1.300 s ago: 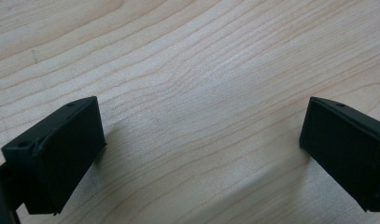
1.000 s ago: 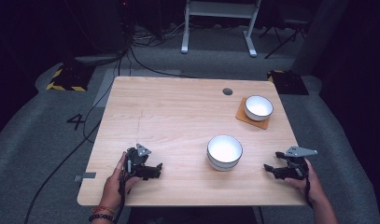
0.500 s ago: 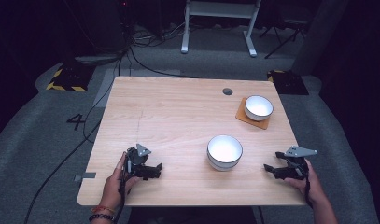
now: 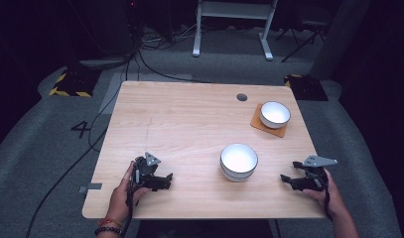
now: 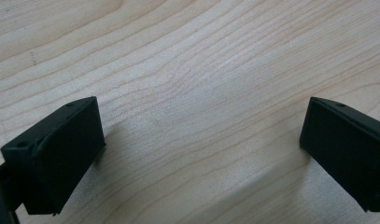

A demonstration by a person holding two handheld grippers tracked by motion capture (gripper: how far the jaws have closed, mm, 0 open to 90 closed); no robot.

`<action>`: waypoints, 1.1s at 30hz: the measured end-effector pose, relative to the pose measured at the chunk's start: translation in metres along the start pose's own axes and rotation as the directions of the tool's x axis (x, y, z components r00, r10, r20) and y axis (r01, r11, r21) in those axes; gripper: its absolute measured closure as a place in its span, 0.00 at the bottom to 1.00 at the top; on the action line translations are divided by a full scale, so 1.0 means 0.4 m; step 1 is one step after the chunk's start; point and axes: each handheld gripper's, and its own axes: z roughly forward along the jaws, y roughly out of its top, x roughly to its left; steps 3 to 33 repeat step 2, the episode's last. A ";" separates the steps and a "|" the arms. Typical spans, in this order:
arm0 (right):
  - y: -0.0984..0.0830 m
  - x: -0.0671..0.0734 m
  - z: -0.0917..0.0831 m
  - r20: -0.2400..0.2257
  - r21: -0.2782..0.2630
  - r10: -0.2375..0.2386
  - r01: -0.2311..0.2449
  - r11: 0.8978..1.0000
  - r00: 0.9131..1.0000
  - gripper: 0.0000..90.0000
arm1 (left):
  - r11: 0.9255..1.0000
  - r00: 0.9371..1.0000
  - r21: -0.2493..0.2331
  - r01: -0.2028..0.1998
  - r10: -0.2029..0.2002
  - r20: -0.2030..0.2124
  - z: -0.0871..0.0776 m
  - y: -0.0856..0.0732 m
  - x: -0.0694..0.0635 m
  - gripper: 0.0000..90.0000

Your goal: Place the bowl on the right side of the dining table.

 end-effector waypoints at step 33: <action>0.000 0.001 0.001 0.001 -0.003 0.001 -0.001 1.000 1.000 0.20 | 1.000 1.000 0.000 0.000 0.000 0.000 0.000 0.000 0.000 0.00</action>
